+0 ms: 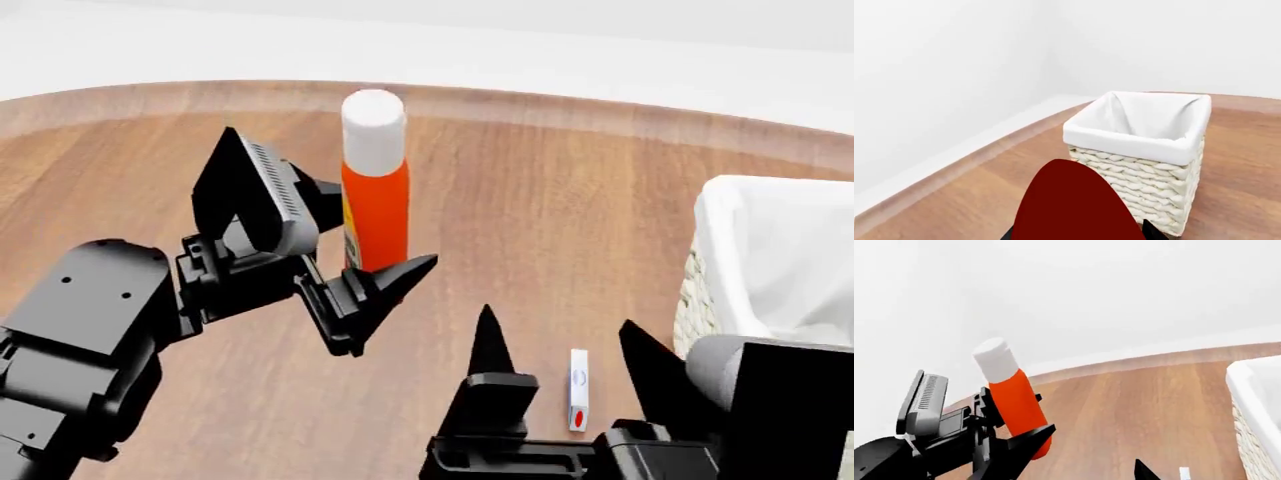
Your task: Pick up the ketchup, and put it in the basket.
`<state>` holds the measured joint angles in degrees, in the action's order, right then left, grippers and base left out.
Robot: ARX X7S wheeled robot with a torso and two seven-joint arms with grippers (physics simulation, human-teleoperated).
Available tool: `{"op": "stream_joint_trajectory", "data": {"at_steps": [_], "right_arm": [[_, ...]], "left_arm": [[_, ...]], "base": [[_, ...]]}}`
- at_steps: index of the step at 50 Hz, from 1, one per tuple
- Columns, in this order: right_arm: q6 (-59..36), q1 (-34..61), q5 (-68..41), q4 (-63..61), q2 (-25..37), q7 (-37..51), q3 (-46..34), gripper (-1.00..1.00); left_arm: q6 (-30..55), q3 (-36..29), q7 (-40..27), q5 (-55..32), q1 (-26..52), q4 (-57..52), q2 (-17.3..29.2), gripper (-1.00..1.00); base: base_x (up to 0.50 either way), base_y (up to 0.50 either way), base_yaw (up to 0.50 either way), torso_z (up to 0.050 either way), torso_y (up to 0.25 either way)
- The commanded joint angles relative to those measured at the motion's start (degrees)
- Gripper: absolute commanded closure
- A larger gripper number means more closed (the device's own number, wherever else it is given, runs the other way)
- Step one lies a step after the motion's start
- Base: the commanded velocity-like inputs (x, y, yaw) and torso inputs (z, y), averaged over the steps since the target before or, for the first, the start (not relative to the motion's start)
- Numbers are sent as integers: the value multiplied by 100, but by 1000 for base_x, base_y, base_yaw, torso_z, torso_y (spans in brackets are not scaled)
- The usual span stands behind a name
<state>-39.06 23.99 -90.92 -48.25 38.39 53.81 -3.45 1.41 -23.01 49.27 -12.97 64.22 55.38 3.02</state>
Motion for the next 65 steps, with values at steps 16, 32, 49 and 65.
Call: {"op": "stream_joint_trajectory", "data": {"at_steps": [16,32,49,65], "right_arm": [[-499,3440,-2877,387,466,1711,-1055,-100],[-950,3749,-2126,1288,-38,837,-1452,-100],[-1075,3767,-1533,1814,-463,349,-1782,-100],[-1060,3800,-1202,2532,-747,-71,-1986,-100]], "left_arm": [[23,-248,241,-272,-77,40,-14,100],[442,-432,255,-369,-306,-682,142,100],[565,-565,252,-421,-366,-913,198,100],[633,-630,228,-487,-387,-1036,242,100]], "base": [[0,0,0,0,1],[0,0,0,0,1],[0,0,0,0,0],[0,0,0,0,1]]}}
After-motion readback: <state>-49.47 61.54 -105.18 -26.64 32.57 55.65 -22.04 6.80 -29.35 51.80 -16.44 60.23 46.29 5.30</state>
